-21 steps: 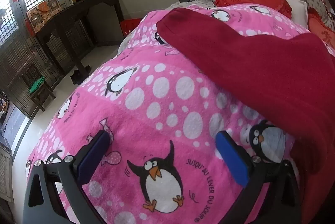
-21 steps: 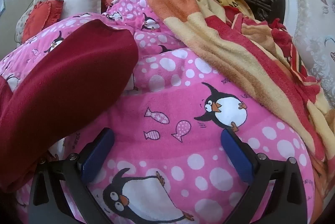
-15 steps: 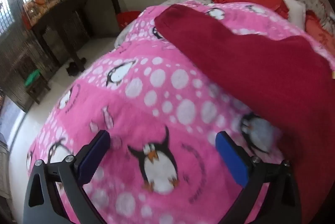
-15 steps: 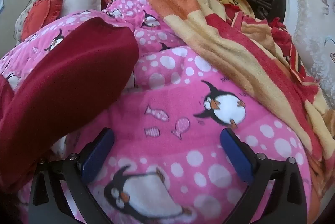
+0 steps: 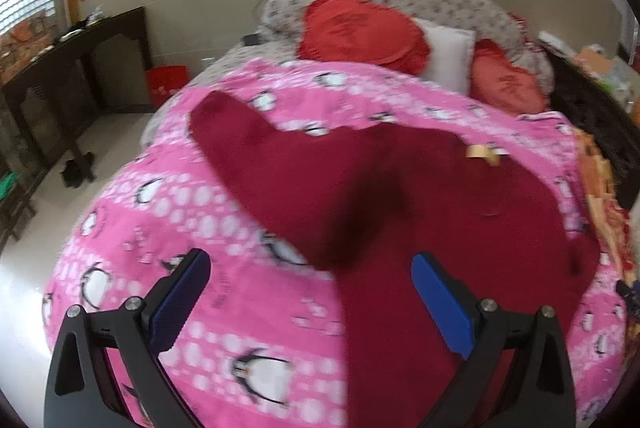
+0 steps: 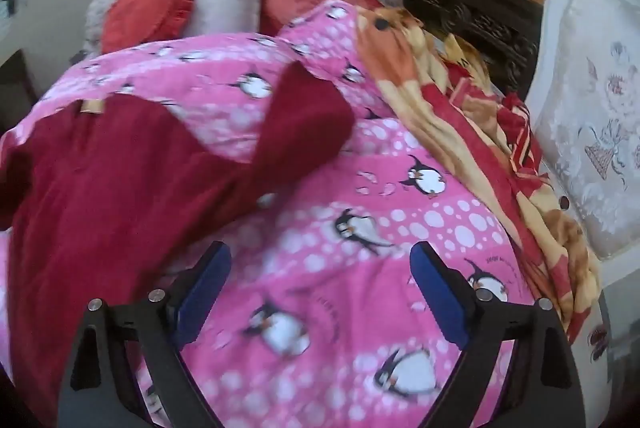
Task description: Fold small clothes
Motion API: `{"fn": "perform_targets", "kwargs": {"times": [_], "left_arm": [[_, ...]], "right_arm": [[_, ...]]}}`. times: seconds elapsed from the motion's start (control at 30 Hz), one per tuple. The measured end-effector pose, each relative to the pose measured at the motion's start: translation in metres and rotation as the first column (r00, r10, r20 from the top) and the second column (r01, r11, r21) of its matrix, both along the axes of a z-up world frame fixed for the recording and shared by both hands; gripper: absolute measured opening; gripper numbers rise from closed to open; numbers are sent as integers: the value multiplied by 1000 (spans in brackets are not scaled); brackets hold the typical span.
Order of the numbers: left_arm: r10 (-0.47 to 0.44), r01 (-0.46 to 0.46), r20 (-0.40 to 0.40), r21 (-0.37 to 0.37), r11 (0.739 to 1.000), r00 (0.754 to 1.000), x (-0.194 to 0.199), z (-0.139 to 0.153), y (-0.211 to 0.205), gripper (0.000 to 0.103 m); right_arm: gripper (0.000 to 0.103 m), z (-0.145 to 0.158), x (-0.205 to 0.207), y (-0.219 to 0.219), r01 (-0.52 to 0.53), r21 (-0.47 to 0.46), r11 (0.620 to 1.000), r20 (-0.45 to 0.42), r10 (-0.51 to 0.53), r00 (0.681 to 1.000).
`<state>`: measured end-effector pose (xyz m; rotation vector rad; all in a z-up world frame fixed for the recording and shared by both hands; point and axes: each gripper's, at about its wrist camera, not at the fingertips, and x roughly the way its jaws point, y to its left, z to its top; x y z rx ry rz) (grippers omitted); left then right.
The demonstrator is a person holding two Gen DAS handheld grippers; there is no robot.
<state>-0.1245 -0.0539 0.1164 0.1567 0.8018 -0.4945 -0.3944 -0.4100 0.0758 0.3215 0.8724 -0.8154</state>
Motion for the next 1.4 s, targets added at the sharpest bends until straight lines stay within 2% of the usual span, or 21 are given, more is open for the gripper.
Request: {"fn": "perform_targets", "kwargs": {"times": [0.3,0.67,0.9,1.1,1.4], "left_arm": [[-89,90,22,-9,996,996,-38,18,-30,102],[-106,106,5,19,994,994,-41,12,-36,102],[-97,98,-12,15,995,995,-36,4,-39,102],[-94,95,-12,42,995,995,-33,-4,-47,102],[-76,77,-33,35,996,997,-22,-13,-47,102]], "right_arm": [[70,34,-3,50,-68,-8,998,36,68,997],[70,49,33,78,-128,21,992,78,126,989],[70,50,65,90,-165,23,986,77,162,984],[70,45,82,93,-182,33,983,74,179,981],[70,38,101,95,-199,51,979,64,196,979]]}}
